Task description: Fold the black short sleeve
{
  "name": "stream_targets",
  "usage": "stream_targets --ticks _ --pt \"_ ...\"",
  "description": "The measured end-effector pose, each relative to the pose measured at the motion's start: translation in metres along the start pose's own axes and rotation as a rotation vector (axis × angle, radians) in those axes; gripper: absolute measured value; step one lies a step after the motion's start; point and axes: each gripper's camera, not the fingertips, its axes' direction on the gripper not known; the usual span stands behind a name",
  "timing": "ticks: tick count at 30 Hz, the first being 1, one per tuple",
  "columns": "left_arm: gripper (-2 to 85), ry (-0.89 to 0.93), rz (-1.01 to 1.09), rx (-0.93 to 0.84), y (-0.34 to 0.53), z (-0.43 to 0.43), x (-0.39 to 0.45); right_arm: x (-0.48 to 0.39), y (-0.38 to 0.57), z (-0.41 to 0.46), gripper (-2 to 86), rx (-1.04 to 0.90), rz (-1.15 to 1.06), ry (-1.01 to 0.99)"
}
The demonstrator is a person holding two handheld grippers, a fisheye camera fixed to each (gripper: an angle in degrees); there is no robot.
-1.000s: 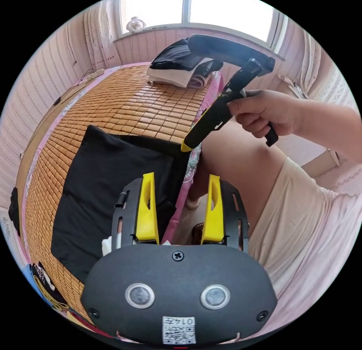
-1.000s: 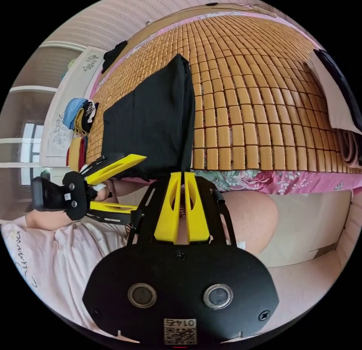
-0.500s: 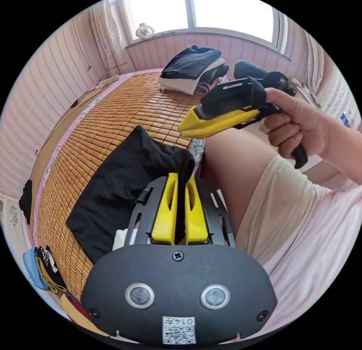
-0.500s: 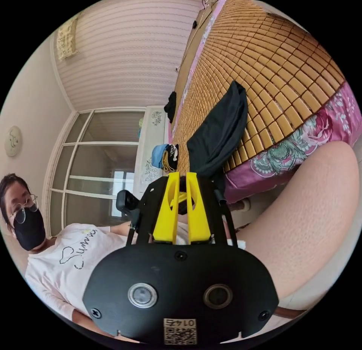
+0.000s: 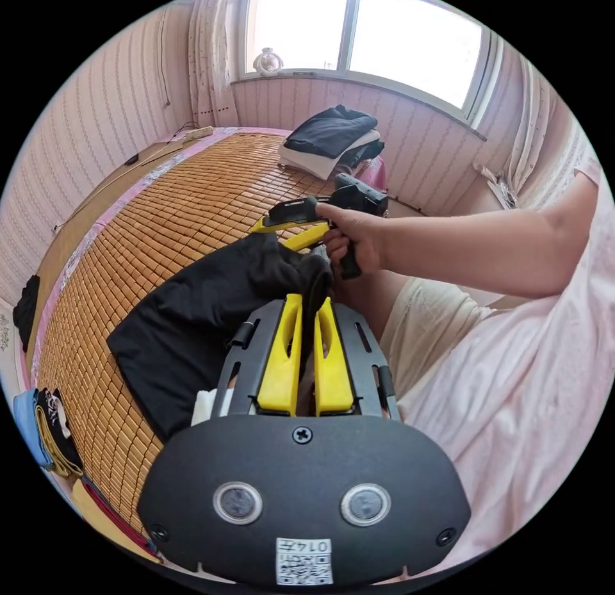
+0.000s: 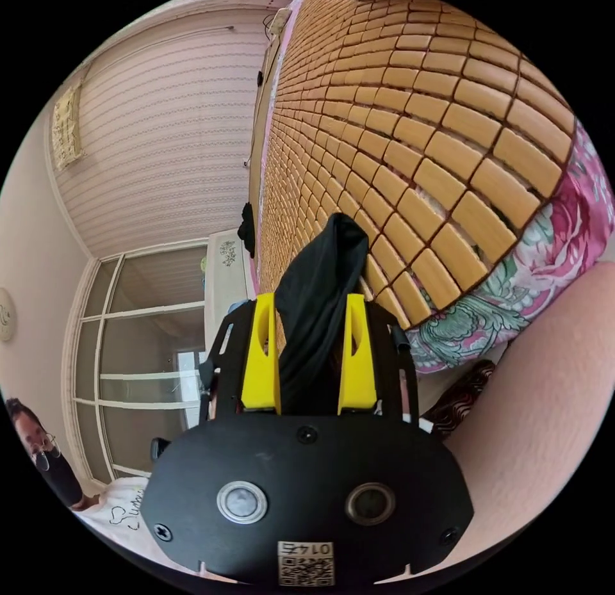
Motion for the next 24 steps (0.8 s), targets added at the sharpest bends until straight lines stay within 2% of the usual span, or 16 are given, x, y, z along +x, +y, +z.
stream_targets --ticks 4,11,15,20,24 --pt "0.2 0.004 0.052 0.027 0.013 -0.009 0.0 0.007 -0.02 -0.011 2.7 0.07 0.052 -0.034" --pt "0.2 0.106 0.126 0.06 0.006 0.01 0.0 -0.023 -0.029 -0.056 0.9 0.159 -0.053 -0.063" --pt "0.2 0.164 0.167 0.119 -0.007 0.018 -0.01 -0.082 -0.034 -0.072 0.7 0.186 -0.171 -0.029" --pt "0.0 0.224 0.019 0.172 0.015 0.021 -0.061 -0.17 -0.043 -0.011 0.9 0.042 -0.346 0.142" --pt "0.6 0.191 -0.088 0.124 0.055 0.029 -0.1 -0.215 -0.042 0.103 1.4 -0.185 -0.44 0.282"
